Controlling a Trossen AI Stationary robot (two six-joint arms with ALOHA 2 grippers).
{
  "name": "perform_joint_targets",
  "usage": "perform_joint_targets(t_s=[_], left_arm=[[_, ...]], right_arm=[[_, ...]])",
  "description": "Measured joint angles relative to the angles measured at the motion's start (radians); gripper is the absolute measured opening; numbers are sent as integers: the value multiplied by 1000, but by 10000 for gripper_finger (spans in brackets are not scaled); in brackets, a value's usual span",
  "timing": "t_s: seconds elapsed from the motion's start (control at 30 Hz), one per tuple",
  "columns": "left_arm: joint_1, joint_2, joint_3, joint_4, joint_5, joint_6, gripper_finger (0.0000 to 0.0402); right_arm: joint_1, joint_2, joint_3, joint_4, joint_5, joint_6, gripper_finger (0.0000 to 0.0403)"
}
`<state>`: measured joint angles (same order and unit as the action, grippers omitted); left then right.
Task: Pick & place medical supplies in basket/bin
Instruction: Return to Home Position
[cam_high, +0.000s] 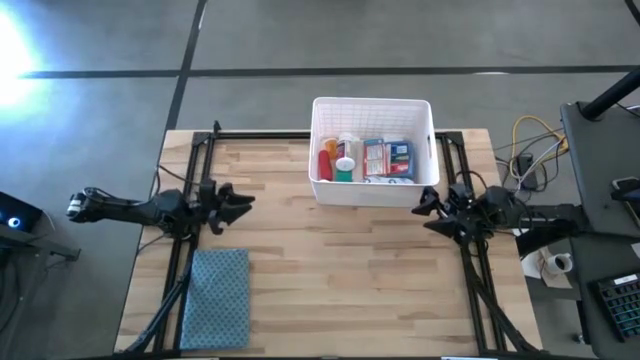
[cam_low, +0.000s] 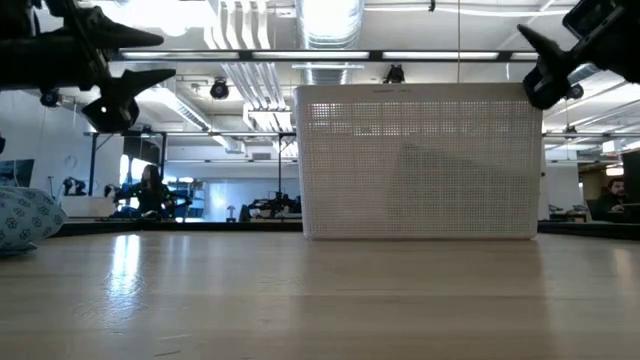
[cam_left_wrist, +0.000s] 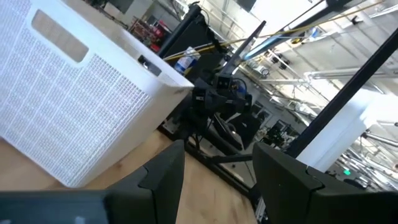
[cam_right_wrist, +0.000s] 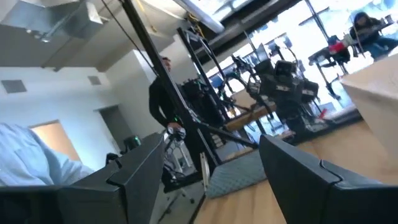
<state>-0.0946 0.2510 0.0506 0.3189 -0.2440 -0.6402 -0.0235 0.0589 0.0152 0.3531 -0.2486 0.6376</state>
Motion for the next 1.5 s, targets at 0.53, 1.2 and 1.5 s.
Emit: perform_joint_targets(t_s=[0.53, 1.2, 1.5], left_arm=[[0, 10, -39, -23, -1, -159, 171], [-1, 8, -36, 67, -1, 230, 171], [-1, 15, -39, 58, -1, 239, 171]], right_arm=[[0, 18, -7, -235, 31, 328, 252], [11, 16, -6, -128, -182, -351, 251], [11, 17, -6, -133, -179, -358, 255]])
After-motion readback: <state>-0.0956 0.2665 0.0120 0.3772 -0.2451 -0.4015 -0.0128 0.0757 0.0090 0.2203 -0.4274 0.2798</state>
